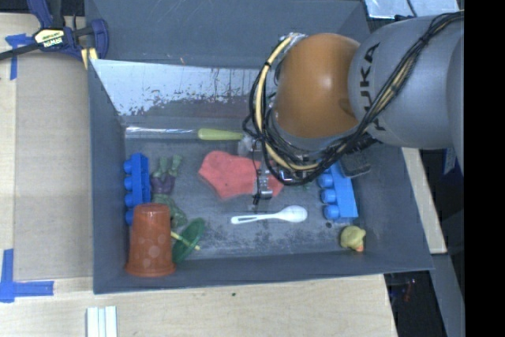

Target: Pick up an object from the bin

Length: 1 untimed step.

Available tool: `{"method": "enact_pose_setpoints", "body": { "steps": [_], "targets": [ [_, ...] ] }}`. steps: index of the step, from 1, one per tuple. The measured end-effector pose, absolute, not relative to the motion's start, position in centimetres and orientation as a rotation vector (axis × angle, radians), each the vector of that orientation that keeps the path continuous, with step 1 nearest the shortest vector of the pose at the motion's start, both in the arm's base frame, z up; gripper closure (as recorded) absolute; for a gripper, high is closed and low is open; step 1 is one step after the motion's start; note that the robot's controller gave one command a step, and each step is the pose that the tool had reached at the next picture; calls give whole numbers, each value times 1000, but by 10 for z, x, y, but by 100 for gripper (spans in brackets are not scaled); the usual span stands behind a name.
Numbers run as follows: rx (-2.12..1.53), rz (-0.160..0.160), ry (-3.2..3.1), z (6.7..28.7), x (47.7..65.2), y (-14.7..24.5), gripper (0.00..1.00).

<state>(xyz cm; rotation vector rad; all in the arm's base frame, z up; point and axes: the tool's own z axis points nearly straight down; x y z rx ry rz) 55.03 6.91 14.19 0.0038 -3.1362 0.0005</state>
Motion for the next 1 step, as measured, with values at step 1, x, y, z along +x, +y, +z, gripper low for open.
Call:
{"method": "enact_pose_setpoints", "body": {
  "steps": [1],
  "targets": [
    [1, -1, -3145, 147, 552, 69, 0]
  ]
}}
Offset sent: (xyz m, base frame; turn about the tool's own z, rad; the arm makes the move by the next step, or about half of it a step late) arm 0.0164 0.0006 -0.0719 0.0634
